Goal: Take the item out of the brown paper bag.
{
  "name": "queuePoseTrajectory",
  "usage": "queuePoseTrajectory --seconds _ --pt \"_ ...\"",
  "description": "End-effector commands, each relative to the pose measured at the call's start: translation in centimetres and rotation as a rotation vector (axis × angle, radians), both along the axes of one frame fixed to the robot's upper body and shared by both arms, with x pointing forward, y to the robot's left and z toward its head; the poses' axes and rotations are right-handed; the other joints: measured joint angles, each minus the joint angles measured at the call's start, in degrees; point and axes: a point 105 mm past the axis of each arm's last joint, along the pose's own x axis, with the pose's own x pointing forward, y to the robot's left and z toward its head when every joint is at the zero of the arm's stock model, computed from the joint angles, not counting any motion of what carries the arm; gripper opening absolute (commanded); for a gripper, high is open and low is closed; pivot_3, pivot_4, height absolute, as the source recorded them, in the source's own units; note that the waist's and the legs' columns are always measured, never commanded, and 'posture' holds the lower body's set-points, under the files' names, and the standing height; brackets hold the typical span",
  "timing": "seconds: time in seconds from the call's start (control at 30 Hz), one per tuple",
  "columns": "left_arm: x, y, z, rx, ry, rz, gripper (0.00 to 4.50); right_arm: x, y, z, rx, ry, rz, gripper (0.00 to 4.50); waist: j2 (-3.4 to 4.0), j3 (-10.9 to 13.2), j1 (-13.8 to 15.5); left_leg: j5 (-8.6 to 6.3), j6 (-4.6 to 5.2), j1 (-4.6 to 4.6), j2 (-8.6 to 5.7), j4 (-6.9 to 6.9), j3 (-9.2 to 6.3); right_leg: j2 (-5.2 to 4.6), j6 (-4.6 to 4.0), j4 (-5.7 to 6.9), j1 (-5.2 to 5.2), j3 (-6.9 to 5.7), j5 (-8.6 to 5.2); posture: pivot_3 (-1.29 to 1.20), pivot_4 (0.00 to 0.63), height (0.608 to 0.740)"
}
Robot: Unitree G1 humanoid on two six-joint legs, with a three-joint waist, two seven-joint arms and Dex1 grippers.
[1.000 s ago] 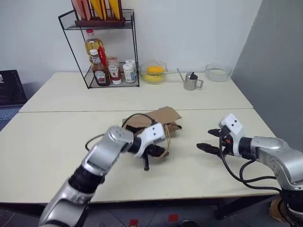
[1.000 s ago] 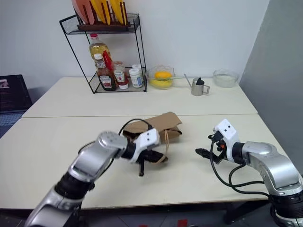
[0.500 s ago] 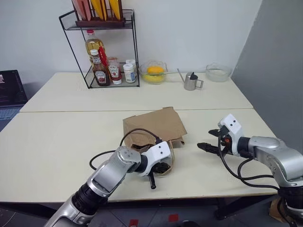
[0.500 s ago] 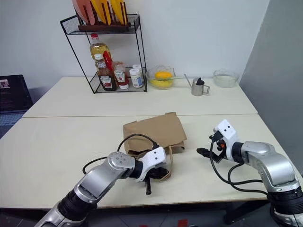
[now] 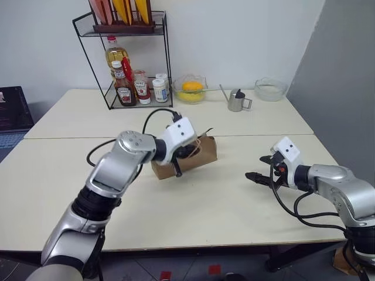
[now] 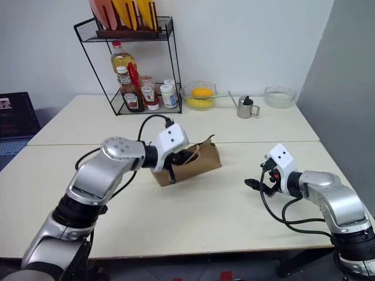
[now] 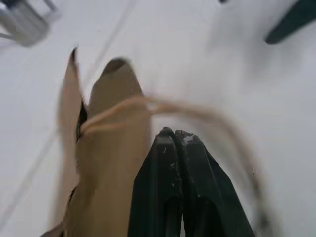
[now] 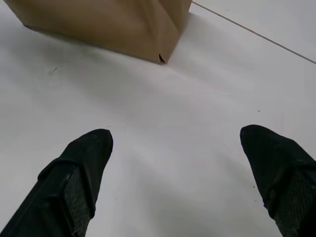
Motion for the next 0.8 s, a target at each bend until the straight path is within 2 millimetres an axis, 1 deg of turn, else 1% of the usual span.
queuePoseTrajectory --seconds 0.03,0.07,0.1,0.13,0.2,0.27,0.33,0.4,0.47,0.5,0.57,0.63,0.67,0.77,0.8 --pt "1.0 1.0 2.2 0.015 -0.097 0.018 0.08 0.2 0.2 1.6 0.001 -0.07 0.005 4.5 0.0 0.0 0.03 0.0 0.0 -0.02 0.0 0.01 -0.01 0.0 0.0 0.0 -0.02 -0.02 0.0 0.0 0.15 0.74" --pt "1.5 1.5 2.7 0.057 -0.142 0.023 0.08 0.2 0.2 1.7 0.001 -0.072 0.006 4.5 0.0 0.01 0.04 0.0 0.0 -0.03 0.0 0.02 -0.01 0.0 0.0 0.01 -0.02 -0.02 0.0 0.0 0.15 0.74" --pt "2.0 2.3 3.0 0.147 -0.212 0.027 0.08 0.2 0.2 1.8 0.001 -0.073 0.007 4.5 0.0 0.01 0.03 0.0 0.0 -0.03 0.0 0.03 -0.01 0.0 0.0 0.01 -0.02 -0.01 0.0 0.0 0.15 0.74" --pt "2.4 3.1 3.3 0.202 -0.248 0.036 0.08 0.2 0.2 1.8 0.001 -0.074 0.008 4.5 0.0 0.01 0.0 0.0 0.0 -0.04 0.0 0.03 -0.01 0.0 0.0 0.01 -0.03 -0.02 0.0 0.0 0.15 0.74" --pt "2.9 3.9 4.0 0.238 -0.277 0.047 0.08 0.2 0.2 1.8 -0.001 -0.075 0.009 4.5 0.01 0.01 -0.01 0.0 0.0 -0.03 0.0 0.0 0.0 0.0 0.0 0.0 -0.04 0.0 0.0 0.0 0.15 0.74" --pt "3.7 4.4 5.2 0.214 -0.309 0.078 0.08 0.2 0.2 1.9 -0.001 -0.073 0.015 4.5 0.01 0.01 0.04 0.0 0.0 -0.04 0.0 0.0 0.0 0.0 0.0 0.0 -0.04 -0.01 0.0 0.0 0.15 0.74" --pt "4.3 4.8 6.5 0.151 -0.318 0.109 0.08 0.1 0.3 1.9 -0.002 -0.072 0.019 4.5 0.01 0.01 0.13 0.0 0.0 -0.07 -0.01 0.02 0.0 -0.01 0.0 0.0 -0.04 -0.01 0.0 0.0 0.15 0.74" --pt "5.0 5.8 7.5 0.108 -0.317 0.146 0.08 0.1 0.4 1.8 -0.005 -0.07 0.026 4.5 0.0 0.01 0.29 0.0 0.0 -0.12 -0.01 0.06 -0.02 -0.01 0.0 0.0 -0.05 -0.04 0.0 0.0 0.15 0.74" --pt "5.7 7.2 7.9 0.096 -0.316 0.189 0.08 0.1 0.4 1.9 -0.005 -0.071 0.028 4.5 0.0 0.01 0.27 0.0 0.0 -0.13 -0.01 0.06 -0.02 -0.01 0.0 0.0 -0.07 -0.04 0.0 0.0 0.15 0.74" --pt "6.4 8.2 7.7 0.086 -0.31 0.225 0.08 0.2 0.4 1.9 -0.004 -0.073 0.028 4.5 0.0 0.01 0.28 0.0 0.0 -0.13 -0.02 0.05 -0.02 -0.01 0.0 0.0 -0.07 -0.04 0.0 0.0 0.15 0.74" --pt "7.5 9.5 7.3 0.058 -0.302 0.278 0.08 0.3 0.4 2.0 -0.004 -0.076 0.027 4.5 0.0 0.01 0.24 0.0 0.0 -0.1 -0.01 0.04 -0.02 -0.01 0.0 0.01 -0.08 -0.05 0.0 0.0 0.15 0.74" --pt "8.2 9.7 7.0 -0.013 -0.274 0.292 0.08 0.4 0.4 2.1 -0.003 -0.077 0.027 4.5 0.01 0.01 0.16 0.0 0.0 -0.08 -0.01 0.04 -0.01 -0.01 0.0 0.03 -0.08 -0.04 0.0 0.0 0.15 0.74" --pt "8.4 9.6 6.7 -0.084 -0.229 0.297 0.08 0.4 0.4 2.1 -0.003 -0.078 0.027 4.5 0.01 0.01 0.21 0.0 0.0 -0.08 -0.01 0.04 -0.01 -0.01 0.0 0.04 -0.08 -0.04 0.0 0.0 0.15 0.74" --pt "9.0 9.6 3.6 -0.087 -0.115 0.278 0.08 0.6 0.6 2.1 -0.002 -0.08 0.03 4.5 0.0 0.01 0.33 0.0 0.0 -0.14 -0.02 0.06 -0.03 -0.01 0.0 0.03 -0.08 -0.07 0.01 0.0 0.15 0.74" --pt "9.0 9.5 2.8 -0.084 -0.087 0.268 0.08 0.6 0.6 2.1 -0.001 -0.08 0.03 4.5 0.0 0.01 0.35 0.0 0.0 -0.16 -0.03 0.06 -0.03 -0.02 0.0 0.02 -0.09 -0.08 0.01 0.0 0.15 0.74"
